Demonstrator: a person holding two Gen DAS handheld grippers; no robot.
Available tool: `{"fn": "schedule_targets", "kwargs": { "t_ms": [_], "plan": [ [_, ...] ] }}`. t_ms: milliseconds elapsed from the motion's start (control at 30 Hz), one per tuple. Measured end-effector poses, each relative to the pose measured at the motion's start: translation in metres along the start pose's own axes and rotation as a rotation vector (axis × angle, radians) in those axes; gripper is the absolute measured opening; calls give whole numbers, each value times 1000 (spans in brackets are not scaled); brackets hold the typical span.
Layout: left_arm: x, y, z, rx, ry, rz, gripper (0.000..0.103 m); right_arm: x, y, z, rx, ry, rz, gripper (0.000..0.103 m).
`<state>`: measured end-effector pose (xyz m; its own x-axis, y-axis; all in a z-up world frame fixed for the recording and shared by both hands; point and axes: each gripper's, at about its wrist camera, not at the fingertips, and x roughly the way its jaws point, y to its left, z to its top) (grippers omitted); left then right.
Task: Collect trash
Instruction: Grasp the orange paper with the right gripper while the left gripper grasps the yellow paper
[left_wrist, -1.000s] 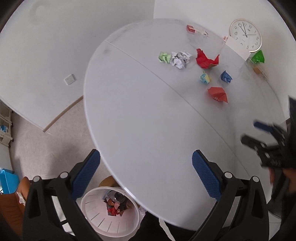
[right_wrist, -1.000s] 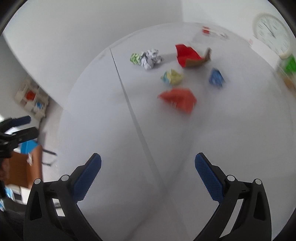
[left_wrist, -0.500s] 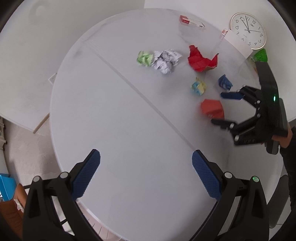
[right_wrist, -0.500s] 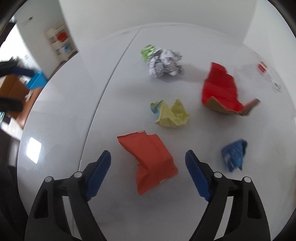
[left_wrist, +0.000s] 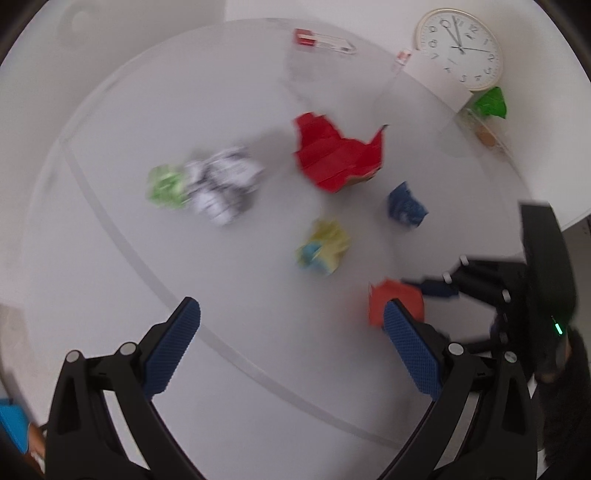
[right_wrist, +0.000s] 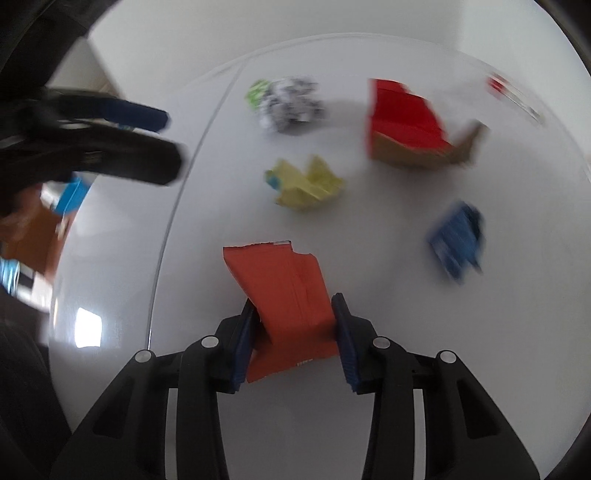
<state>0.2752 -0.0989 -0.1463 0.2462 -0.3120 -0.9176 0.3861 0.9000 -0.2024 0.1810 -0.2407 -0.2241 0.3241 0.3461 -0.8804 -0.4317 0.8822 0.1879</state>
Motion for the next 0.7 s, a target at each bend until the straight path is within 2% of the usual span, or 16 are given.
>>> {"fn": "schedule_targets", "kwargs": {
  "t_ms": [200, 367, 467, 567, 600, 700],
  "plan": [
    [38, -20, 20, 50, 17, -11, 92, -36, -18, -42, 218, -61, -46, 40],
    [63, -30, 27, 89, 57, 12, 76, -50, -18, -58, 351, -100, -65, 40],
    [77, -35, 28, 98, 92, 21, 60, -51, -21, -59, 402, -111, -75, 40],
    [79, -43, 28, 145, 81, 58, 52, -53, -23, -65, 431, -130, -67, 40],
    [80, -45, 29, 154, 81, 58, 41, -53, -23, -66, 436, -135, -65, 40],
    [80, -47, 28, 166, 80, 51, 40, -50, -22, -61, 438, -142, -65, 40]
  ]
}}
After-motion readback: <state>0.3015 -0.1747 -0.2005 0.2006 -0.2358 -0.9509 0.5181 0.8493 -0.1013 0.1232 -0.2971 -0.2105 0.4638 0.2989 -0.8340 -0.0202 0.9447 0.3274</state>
